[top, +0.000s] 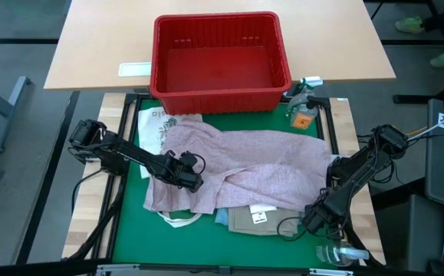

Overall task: Fold laundry
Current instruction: Fold the pink polo

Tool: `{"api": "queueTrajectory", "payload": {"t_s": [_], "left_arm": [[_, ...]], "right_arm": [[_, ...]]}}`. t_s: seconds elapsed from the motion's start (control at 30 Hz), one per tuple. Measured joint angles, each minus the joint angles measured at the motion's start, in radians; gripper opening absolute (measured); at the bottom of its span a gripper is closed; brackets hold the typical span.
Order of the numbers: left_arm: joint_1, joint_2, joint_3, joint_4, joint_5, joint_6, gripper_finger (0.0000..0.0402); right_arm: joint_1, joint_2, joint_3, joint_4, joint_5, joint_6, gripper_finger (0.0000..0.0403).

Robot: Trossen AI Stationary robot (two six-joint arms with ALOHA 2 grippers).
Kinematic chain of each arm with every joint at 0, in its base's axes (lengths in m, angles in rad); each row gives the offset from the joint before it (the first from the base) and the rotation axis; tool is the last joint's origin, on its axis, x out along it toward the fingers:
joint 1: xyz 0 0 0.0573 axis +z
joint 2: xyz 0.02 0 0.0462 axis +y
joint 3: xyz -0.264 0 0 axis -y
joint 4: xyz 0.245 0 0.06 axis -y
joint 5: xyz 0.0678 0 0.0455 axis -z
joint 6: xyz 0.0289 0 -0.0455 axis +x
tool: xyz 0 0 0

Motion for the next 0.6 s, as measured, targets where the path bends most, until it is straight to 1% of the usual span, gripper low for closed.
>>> {"api": "queueTrajectory", "payload": {"t_s": [0.33,0.5,0.6], "left_arm": [[0.000,-0.020,0.000,-0.002,0.000,0.006,0.0036],[0.000,-0.085,0.000,0.000,0.001,0.006,0.0022],[0.000,-0.139,0.000,0.008,0.022,0.008,0.0009]], "right_arm": [[-0.002,0.000,0.001,-0.011,-0.021,0.031,0.0020],[-0.002,0.000,0.001,-0.013,-0.018,0.035,0.0020],[-0.001,0.000,0.001,-0.012,-0.021,0.031,0.0020]]}}
